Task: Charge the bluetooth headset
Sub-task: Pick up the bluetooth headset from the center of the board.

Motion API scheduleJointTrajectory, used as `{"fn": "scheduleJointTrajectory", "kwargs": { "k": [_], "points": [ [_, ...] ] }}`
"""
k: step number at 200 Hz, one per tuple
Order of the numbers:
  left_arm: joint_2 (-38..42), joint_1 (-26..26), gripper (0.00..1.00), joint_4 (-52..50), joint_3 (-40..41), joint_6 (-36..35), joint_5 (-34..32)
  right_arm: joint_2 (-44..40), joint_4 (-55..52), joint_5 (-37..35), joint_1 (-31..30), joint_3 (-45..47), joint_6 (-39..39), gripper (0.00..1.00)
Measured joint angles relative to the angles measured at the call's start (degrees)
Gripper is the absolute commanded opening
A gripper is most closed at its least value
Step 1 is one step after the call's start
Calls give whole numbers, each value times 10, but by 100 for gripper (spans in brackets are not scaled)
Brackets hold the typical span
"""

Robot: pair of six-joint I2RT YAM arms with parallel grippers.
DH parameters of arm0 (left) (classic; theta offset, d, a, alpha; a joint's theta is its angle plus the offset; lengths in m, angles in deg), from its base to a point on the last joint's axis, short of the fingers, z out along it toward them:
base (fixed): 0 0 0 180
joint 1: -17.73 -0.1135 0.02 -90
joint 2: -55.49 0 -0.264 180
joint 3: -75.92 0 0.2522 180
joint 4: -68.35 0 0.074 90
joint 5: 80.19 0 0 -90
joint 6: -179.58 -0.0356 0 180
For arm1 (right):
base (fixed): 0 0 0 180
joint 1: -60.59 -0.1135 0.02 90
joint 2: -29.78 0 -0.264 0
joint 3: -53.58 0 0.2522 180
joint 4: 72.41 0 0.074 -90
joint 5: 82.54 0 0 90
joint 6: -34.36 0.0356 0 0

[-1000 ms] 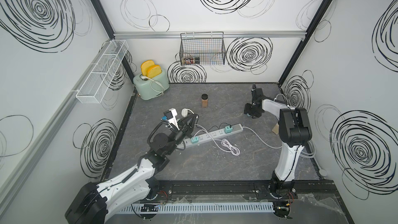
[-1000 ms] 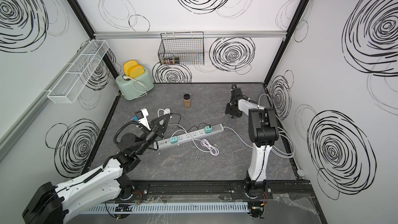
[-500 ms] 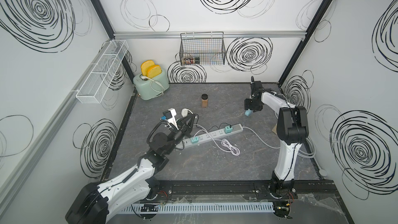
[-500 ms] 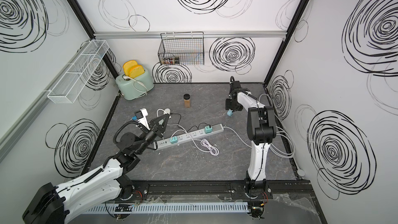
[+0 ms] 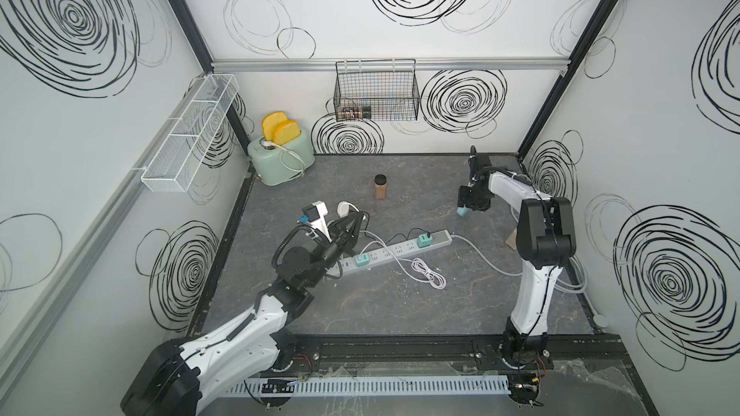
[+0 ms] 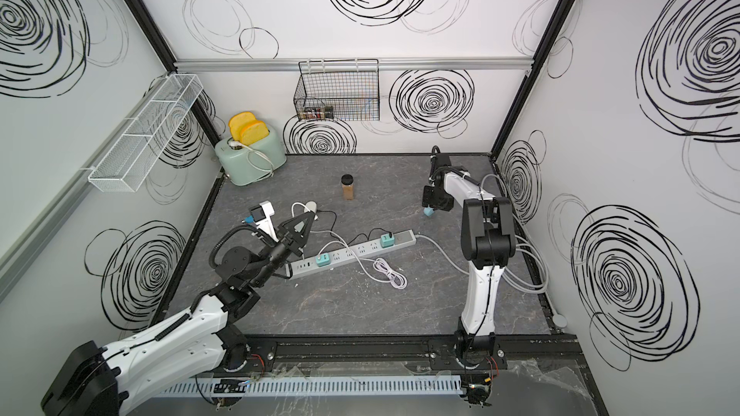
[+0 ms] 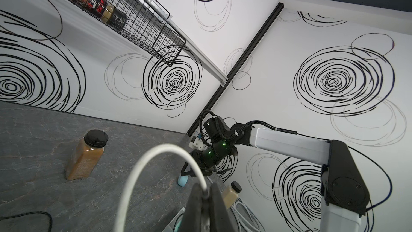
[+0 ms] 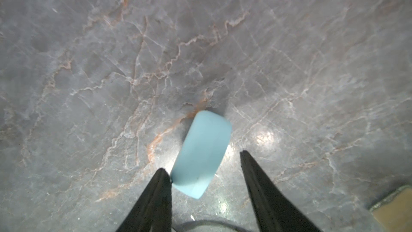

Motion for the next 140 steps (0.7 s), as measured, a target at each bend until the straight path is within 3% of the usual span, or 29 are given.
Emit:
{"fn": "scheduleJointTrajectory", "kwargs": {
  "k": [70,140],
  "points": [
    [4,2,0,0,0,0,0,-26,22,32,4,26,22,54],
    [4,2,0,0,0,0,0,5,-7,-6,-11,-50,-29,53]
  ]
}}
